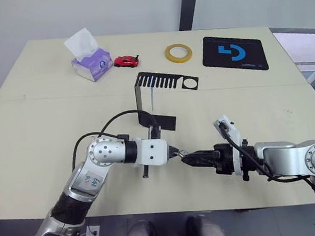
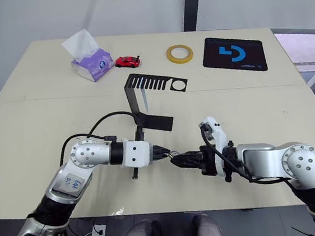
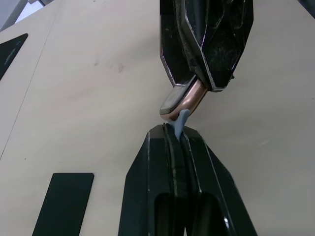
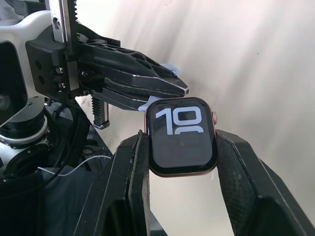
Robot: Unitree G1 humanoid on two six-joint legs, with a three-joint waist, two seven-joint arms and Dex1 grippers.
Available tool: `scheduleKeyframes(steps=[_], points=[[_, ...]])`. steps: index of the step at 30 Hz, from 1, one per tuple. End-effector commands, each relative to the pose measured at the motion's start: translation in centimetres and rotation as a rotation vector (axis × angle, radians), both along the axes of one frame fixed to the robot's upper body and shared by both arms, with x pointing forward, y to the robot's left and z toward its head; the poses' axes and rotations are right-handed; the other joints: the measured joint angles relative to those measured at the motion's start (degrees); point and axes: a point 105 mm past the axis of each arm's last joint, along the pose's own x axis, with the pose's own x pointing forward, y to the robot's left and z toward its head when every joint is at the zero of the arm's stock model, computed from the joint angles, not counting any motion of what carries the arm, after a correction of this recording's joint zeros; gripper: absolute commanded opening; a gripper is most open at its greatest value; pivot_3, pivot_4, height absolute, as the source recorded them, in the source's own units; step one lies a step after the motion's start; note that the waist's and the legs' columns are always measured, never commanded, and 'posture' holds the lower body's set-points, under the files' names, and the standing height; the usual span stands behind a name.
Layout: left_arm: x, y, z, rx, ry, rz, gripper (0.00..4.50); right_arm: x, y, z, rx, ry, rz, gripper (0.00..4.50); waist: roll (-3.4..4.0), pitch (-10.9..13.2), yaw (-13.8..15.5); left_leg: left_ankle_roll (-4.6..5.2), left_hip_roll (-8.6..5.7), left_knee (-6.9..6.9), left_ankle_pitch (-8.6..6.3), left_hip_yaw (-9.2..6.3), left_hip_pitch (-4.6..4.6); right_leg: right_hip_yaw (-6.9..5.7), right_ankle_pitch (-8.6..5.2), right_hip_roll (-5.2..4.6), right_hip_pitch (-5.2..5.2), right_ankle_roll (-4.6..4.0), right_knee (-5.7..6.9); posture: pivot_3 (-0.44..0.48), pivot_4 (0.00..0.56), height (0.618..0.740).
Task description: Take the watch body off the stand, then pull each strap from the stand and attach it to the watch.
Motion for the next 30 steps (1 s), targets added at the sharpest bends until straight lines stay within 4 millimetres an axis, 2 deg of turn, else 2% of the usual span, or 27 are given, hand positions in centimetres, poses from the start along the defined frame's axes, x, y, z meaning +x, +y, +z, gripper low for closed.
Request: scheduleKeyframes(steps=[1, 30], points=[[-1.31, -1.64, 1.47, -0.034, -0.063, -0.078, 0.0, -1.87, 1.89, 1.45, 0.061, -0.027, 0.119, 1.54, 0.0, 0.0, 0.0, 0.0, 0.0, 0.0, 0.0, 0.0, 0.0, 0.0, 0.0, 0.0, 0.0, 0.0, 0.0, 0.0, 0.15, 0.74], [-1.38, -1.58, 1.13, -0.025, -0.034, -0.055, 0.0, -1.76, 1.95, 1.57, 0.066, -0.037, 0.115, 1.54, 0.0, 0.0, 0.0, 0.0, 0.01, 0.0, 0.0, 0.0, -0.01, 0.0, 0.0, 0.0, 0.0, 0.0, -0.01, 0.0, 0.15, 0.74]])
